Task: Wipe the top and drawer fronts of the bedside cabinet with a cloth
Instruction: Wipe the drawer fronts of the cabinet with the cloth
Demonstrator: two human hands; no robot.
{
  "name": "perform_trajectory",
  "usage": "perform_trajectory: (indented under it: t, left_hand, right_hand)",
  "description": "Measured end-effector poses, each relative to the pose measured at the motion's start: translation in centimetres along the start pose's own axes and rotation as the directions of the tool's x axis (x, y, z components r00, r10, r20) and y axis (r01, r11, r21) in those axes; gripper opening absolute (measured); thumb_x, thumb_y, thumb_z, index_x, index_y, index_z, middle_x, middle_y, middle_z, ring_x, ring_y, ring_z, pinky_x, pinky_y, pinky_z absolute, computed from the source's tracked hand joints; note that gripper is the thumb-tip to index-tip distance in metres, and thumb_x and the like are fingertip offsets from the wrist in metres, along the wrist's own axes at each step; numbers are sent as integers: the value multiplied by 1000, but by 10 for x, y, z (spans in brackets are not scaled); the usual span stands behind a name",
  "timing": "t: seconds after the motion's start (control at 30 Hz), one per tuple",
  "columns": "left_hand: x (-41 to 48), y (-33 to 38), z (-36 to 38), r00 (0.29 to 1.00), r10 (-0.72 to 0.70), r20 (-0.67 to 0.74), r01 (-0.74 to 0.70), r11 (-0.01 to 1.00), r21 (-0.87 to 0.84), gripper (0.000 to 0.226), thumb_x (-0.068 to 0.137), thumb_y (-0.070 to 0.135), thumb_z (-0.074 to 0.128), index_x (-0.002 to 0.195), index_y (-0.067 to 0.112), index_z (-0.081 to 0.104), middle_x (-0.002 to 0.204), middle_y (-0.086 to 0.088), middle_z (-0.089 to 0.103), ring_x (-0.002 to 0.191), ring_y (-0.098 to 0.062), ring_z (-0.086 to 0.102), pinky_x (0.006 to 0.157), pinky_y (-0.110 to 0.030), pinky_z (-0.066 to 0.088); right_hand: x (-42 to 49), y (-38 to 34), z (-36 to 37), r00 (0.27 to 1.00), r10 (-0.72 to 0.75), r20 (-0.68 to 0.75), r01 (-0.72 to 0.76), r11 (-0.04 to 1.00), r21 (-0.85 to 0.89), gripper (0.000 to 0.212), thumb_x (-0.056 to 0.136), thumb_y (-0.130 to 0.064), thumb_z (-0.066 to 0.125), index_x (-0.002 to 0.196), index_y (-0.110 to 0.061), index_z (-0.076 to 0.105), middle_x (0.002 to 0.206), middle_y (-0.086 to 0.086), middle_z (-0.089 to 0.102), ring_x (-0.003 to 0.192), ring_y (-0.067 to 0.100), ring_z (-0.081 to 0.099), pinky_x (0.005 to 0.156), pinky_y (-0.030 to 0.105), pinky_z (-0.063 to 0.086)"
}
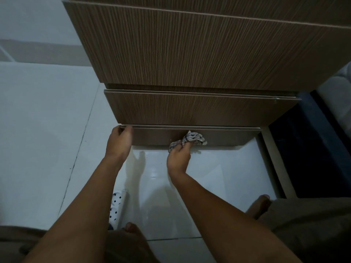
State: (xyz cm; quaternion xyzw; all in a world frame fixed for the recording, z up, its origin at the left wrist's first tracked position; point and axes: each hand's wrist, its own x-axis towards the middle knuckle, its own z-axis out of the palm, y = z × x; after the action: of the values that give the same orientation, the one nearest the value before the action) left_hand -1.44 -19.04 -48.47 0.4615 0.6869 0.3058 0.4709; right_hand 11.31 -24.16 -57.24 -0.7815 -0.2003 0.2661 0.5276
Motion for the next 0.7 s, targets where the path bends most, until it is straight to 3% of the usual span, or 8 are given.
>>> perform_trajectory:
  t: [0.1,0.23,0.43,0.57,0.63,0.7]
  left_hand:
    - [0,1,-4,1000,4,9,-4,1000,4,35,100,30,36,128,15,53,109,2,49,97,-18,45,84,-31,31]
    - [4,0,-8,1000,-12,27,10,999,48,35,102,29,32,125,15,53,111,-1,50,99,-20,47,83,-33,34]
    - [13,-5,-15,997,-35,67,32,998,54,24,100,27,32,110,20,53,111,-1,52,100,-21,49,84,-34,38]
    - [15,-7,-17,995,-32,93,31,999,16,22,99,24,32,105,22,53,105,4,51,96,-16,47,83,-33,36]
    - [15,-7,-18,994,-40,104,42,999,-13,21,97,22,34,101,21,55,93,7,53,93,-15,47,82,-33,37]
    - [14,-6,-19,994,-55,99,58,998,-28,20,95,21,36,99,18,55,84,10,51,88,-14,48,80,-33,38]
  right_hand:
    - [-12,-1,13,998,-6,59,7,1000,-11,31,100,-11,39,130,-5,44,128,19,58,115,32,57,92,24,41]
    - [-26,4,29,989,-45,144,53,997,-52,31,100,-14,39,130,-9,44,128,17,58,115,30,58,97,34,45]
    - [-41,1,45,959,22,283,5,995,-95,29,101,-16,38,128,-9,46,126,14,59,117,29,56,92,23,39]
    - [-51,0,50,881,-2,473,82,986,-148,31,100,-13,38,129,-9,50,127,10,58,118,24,54,100,28,41]
    - [-53,0,53,809,-27,587,149,976,-159,32,100,-14,39,129,-13,52,126,10,60,117,26,55,102,36,43]
    - [-50,-7,51,732,-51,680,214,964,-158,32,99,-13,39,127,-14,54,123,11,62,113,25,57,100,36,45]
